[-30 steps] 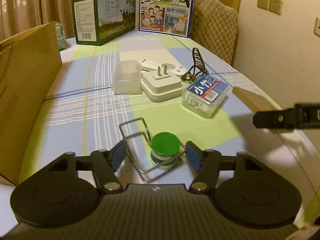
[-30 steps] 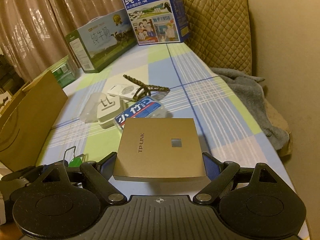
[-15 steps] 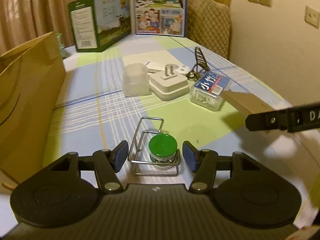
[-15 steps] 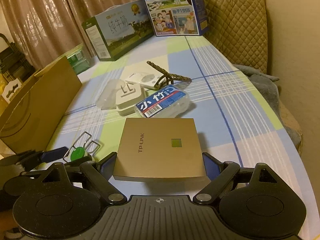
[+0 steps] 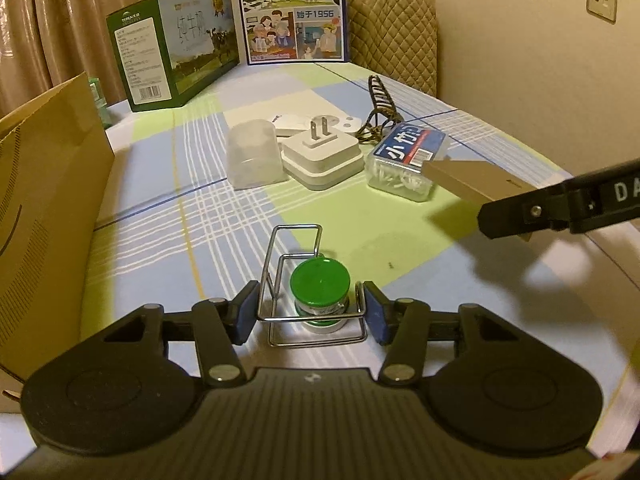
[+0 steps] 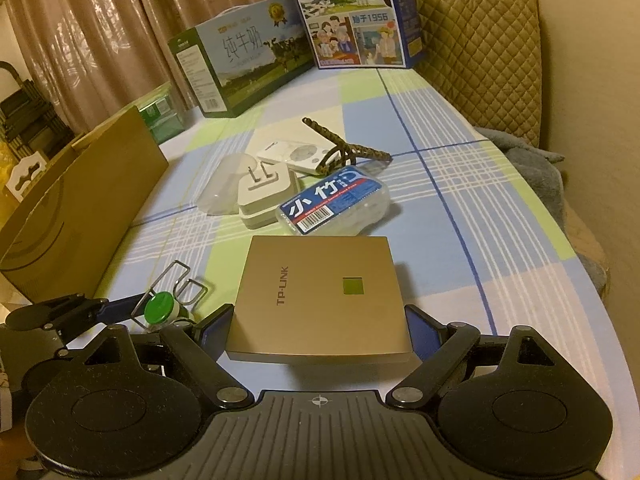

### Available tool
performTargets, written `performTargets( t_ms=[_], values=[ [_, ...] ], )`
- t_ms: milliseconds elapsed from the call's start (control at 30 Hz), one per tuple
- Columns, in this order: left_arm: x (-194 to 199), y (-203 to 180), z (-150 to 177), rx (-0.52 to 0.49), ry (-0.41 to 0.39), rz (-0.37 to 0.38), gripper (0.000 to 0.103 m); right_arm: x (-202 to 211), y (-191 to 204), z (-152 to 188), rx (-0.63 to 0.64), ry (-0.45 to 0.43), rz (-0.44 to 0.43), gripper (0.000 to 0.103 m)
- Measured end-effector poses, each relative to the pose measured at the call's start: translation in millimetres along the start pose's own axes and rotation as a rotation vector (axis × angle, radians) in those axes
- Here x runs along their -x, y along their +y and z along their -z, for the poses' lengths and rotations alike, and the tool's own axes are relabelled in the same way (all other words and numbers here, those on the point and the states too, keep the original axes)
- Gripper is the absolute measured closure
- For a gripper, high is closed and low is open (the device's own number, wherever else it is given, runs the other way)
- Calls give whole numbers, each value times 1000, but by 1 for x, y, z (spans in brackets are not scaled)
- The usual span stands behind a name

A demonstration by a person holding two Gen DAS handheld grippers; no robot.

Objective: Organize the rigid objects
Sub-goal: 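Grasp the metal wire rack with the left gripper while the right gripper holds the router, then carry rack and router to the box while the left gripper releases the rack inside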

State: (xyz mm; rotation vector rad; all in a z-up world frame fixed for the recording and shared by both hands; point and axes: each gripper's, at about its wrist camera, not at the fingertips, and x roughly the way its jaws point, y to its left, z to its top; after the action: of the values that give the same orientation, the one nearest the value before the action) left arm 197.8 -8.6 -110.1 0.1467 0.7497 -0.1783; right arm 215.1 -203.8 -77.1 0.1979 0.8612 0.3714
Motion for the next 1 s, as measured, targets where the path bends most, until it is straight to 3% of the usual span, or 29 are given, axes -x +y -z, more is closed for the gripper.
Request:
performTargets(
  t_ms=[600,800,1000],
  values=[
    [39,16,-19,69,-91,-14,54,11,16,-4,64,-82,15,18],
    [64,23,-23,104,-120,-34,54,23,30,0,126,-135,75,18],
    [91,27,-22,142,-129,-43,54,42,48,9,102,-148,79,18]
  ],
)
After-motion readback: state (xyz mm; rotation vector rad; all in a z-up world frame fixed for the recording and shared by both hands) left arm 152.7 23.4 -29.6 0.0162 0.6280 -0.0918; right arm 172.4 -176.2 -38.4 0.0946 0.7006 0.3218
